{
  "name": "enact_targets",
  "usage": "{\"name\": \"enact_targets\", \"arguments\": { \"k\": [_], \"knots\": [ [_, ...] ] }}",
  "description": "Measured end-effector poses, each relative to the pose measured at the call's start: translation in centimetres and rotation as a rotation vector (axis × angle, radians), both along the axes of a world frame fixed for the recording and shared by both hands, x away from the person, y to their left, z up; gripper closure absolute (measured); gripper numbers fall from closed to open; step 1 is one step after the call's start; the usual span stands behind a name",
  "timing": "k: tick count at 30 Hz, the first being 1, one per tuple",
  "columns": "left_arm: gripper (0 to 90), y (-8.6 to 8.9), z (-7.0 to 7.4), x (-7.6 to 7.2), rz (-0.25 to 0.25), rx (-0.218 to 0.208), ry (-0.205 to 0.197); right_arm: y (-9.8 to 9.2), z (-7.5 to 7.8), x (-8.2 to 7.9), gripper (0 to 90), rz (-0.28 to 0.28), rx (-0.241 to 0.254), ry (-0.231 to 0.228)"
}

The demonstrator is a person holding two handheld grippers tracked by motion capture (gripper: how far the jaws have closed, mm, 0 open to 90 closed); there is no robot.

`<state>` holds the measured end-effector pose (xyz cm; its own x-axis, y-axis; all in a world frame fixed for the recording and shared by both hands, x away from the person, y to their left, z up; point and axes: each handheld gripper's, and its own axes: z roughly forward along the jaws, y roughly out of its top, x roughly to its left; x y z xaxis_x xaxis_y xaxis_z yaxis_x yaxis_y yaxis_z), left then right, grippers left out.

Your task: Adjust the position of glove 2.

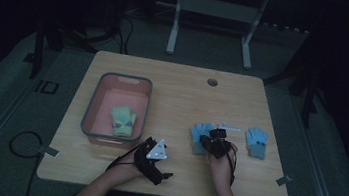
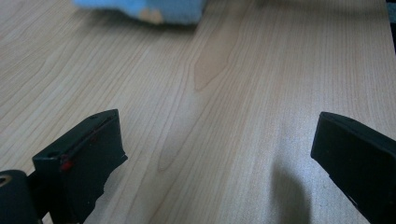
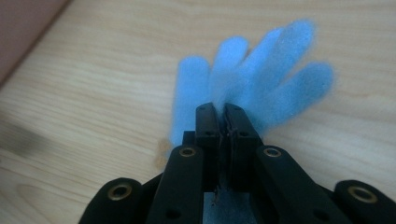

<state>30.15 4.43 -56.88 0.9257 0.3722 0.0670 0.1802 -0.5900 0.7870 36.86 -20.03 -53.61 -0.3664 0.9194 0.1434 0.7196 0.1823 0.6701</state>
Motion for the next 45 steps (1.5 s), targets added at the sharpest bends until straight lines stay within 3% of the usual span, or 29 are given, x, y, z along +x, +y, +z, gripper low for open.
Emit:
{"name": "enact_targets", "arguments": {
  "k": [6, 9, 14, 18, 19, 21, 31, 39, 45],
  "knots": [
    [2.7, 0.1, 0.0, 0.0, 0.001, -0.005, 0.002, -0.2, -1.3, 0.2, 82.0, 0.003, -0.024, 0.012],
    [2.7, 0.1, -0.1, 0.0, -0.002, -0.002, 0.006, -0.1, -1.3, 0.2, 74.8, 0.011, -0.02, 0.014],
    [2.6, 0.1, -0.1, 0.0, -0.002, 0.001, 0.006, 0.0, -0.5, 0.0, 66.0, 0.032, -0.029, 0.002],
    [2.7, 0.1, -0.2, 0.0, -0.002, 0.0, 0.008, -0.4, 0.5, 0.0, 64.9, 0.051, -0.036, -0.021],
    [2.7, 0.1, -0.2, 0.0, -0.003, 0.001, 0.008, -0.8, 1.1, 0.1, 64.8, 0.065, -0.024, -0.035],
    [2.7, 0.1, -0.2, -0.1, -0.003, -0.001, 0.008, -1.3, 1.7, 0.2, 64.9, 0.088, -0.044, -0.057],
    [2.7, 0.1, -0.2, 0.0, 0.001, 0.002, 0.008, -5.2, 3.4, 1.0, 66.4, 0.182, -0.051, -0.119],
    [2.6, 0.1, -0.2, 0.0, 0.001, 0.003, 0.008, -8.7, 4.4, 1.3, 66.6, 0.16, -0.043, -0.163],
    [2.7, 0.1, -0.2, 0.0, 0.001, 0.003, 0.007, -12.7, 4.6, 1.6, 66.5, 0.115, -0.074, -0.182]
  ]
}}
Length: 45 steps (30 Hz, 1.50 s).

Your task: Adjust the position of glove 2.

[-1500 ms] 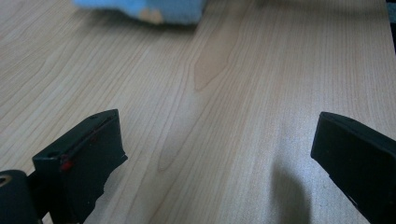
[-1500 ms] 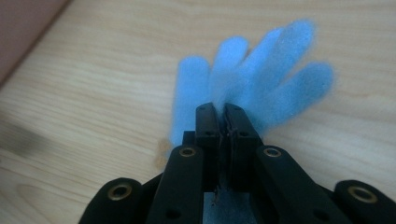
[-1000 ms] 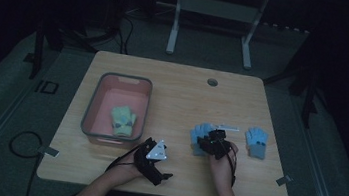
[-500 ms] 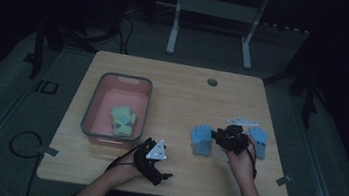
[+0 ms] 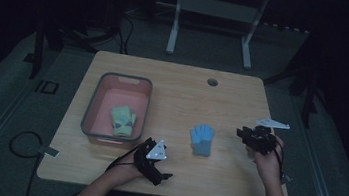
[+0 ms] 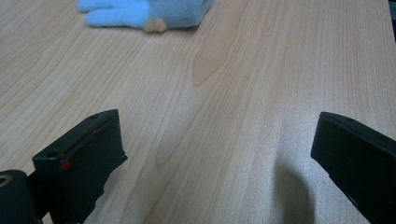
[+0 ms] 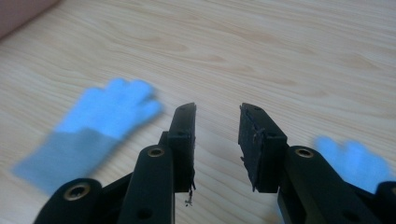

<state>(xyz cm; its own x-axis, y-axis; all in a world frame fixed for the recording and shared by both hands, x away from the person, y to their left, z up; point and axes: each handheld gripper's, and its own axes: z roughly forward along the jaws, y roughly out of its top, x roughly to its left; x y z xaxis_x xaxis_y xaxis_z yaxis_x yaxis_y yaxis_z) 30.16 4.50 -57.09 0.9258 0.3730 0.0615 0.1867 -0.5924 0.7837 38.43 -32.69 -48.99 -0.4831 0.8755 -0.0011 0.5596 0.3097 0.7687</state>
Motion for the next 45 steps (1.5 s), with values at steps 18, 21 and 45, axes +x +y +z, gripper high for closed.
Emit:
{"name": "enact_targets", "arguments": {
  "k": [18, 21, 45],
  "knots": [
    [2.7, 0.0, -0.1, 0.0, 0.003, -0.003, 0.003, -8.1, -3.6, 1.3, 63.3, -0.112, -0.048, 0.07],
    [2.6, 0.1, 0.0, 0.0, 0.006, -0.003, 0.003, -8.3, -4.1, 1.4, 62.3, -0.115, -0.051, 0.081],
    [2.6, 0.1, -0.1, 0.0, 0.001, 0.003, 0.0, -6.6, -4.0, 1.2, 84.3, -0.178, -0.092, 0.093]
  ]
}}
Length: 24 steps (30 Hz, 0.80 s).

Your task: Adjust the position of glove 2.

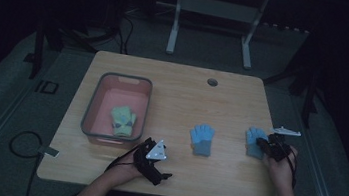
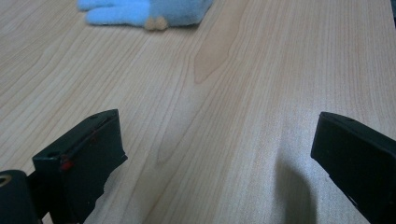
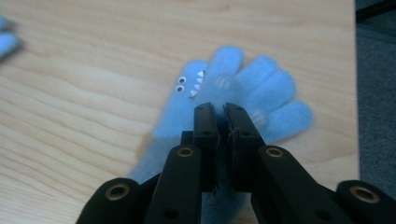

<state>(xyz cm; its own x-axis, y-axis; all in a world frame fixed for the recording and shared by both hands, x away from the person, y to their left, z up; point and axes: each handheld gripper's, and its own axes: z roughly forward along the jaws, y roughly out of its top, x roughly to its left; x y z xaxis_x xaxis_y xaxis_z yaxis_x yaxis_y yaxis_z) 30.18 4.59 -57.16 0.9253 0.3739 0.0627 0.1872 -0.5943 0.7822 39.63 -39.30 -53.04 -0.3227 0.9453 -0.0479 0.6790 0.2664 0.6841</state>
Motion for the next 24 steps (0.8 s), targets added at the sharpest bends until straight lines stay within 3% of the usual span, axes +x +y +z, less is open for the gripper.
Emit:
{"name": "enact_targets", "arguments": {
  "k": [9, 15, 24],
  "knots": [
    [2.7, 0.0, 0.0, 0.0, -0.002, 0.001, -0.002, 2.1, 3.8, -0.6, 84.9, 0.026, 0.008, -0.06],
    [2.7, 0.0, 0.0, 0.0, -0.001, -0.003, 0.0, 4.6, 6.7, -1.4, 85.0, 0.08, 0.029, -0.121],
    [2.7, 0.0, 0.0, 0.0, -0.004, 0.002, -0.003, 8.2, 8.5, -2.1, 85.1, 0.165, 0.035, -0.157]
  ]
}}
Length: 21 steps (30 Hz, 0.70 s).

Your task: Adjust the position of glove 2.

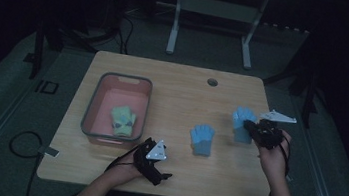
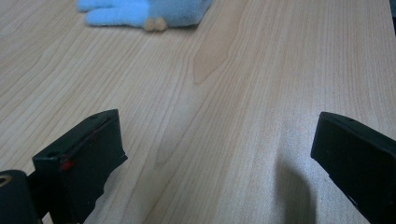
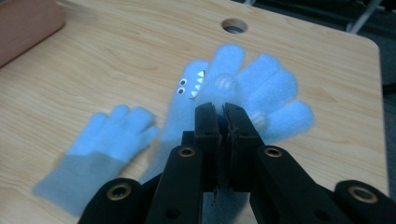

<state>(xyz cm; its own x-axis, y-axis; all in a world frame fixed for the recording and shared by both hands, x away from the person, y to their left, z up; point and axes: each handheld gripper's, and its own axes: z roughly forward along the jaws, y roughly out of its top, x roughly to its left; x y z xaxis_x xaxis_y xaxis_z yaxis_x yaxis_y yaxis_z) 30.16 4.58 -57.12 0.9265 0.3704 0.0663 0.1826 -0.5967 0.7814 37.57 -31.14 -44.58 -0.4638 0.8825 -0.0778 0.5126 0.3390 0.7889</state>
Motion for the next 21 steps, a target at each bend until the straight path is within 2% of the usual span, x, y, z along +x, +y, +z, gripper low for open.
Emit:
{"name": "enact_targets", "arguments": {
  "k": [10, 11, 14, 21],
  "knots": [
    [2.7, 0.0, 0.0, 0.0, -0.001, 0.001, -0.003, 4.4, -0.3, -0.3, 85.2, 0.072, 0.035, 0.008],
    [2.7, 0.0, 0.0, 0.0, -0.001, -0.002, -0.004, 5.6, -0.5, -0.4, 85.2, 0.092, 0.036, 0.012],
    [2.7, 0.0, 0.0, 0.0, -0.002, 0.001, -0.005, 7.0, -0.9, -0.5, 85.2, 0.112, 0.053, 0.025],
    [2.6, 0.0, 0.0, 0.0, -0.006, 0.002, -0.005, 9.2, -2.6, -0.8, 85.2, 0.139, 0.065, 0.075]
  ]
}}
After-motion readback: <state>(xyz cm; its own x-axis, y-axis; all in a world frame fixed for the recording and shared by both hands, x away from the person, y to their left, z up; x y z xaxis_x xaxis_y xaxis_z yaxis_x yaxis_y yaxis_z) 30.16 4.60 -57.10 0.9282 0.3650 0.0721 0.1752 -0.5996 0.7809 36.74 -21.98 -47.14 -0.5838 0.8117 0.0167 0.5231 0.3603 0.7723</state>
